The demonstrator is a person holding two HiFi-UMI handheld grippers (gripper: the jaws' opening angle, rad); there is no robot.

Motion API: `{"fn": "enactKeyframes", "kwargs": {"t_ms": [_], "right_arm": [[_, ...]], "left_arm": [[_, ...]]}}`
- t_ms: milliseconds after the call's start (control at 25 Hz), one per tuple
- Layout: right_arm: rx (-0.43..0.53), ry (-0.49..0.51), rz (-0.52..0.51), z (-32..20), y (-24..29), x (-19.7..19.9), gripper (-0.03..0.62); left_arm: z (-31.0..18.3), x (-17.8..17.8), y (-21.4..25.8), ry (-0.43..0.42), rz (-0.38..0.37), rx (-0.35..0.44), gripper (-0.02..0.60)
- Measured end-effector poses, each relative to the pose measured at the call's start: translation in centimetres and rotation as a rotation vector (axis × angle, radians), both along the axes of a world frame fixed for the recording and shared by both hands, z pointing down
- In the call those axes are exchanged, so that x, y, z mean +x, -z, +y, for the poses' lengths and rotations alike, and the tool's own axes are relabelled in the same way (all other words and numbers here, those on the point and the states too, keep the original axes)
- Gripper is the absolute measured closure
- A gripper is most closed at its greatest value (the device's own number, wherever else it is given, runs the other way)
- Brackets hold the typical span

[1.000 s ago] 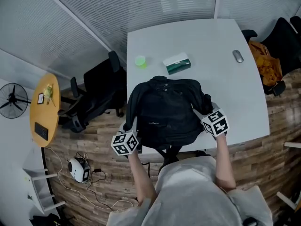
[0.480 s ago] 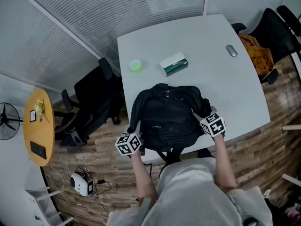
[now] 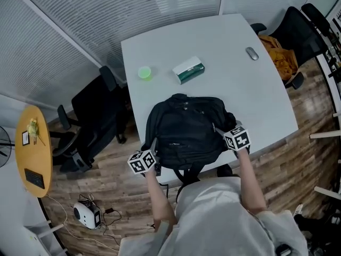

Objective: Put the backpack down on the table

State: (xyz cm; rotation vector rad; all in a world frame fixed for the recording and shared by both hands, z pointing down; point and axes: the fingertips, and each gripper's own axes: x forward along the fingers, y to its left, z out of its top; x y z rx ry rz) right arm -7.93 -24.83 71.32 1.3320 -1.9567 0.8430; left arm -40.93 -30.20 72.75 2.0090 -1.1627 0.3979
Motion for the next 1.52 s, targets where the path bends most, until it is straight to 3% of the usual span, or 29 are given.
{"fn": "enactKeyframes", "kwargs": {"t_ms": [240, 800, 1080, 1320, 1520], "right_arm": [[-0.033, -0.055, -0.014, 0.7, -0.7, 1.4, 0.282], [-0.122, -0.09, 0.0, 0.7, -4.3, 3.1, 0.224], [-0.19, -0.094, 0.077, 1.0, -6.5, 3.1, 0.224], [-0.131, -0.079, 0.145, 0.8, -8.5, 2.3, 0.224], [-0.128, -0.083, 0.108, 0.6, -8.9, 2.0, 0.224]], "left_arm": [[0.7, -1.0, -2.0, 0.031, -0.005, -0.06, 0.448], [0.5, -0.9, -5.0, -0.061, -0.191, -0.115, 0.385], [0.6, 0.3, -6.2, -0.15, -0.432, -0.117, 0.359], [0.2, 0.8, -6.4, -0.172, -0.416, -0.098, 0.368], [0.0, 0.7, -6.4, -0.155, -0.459, -0.059, 0.37]]}}
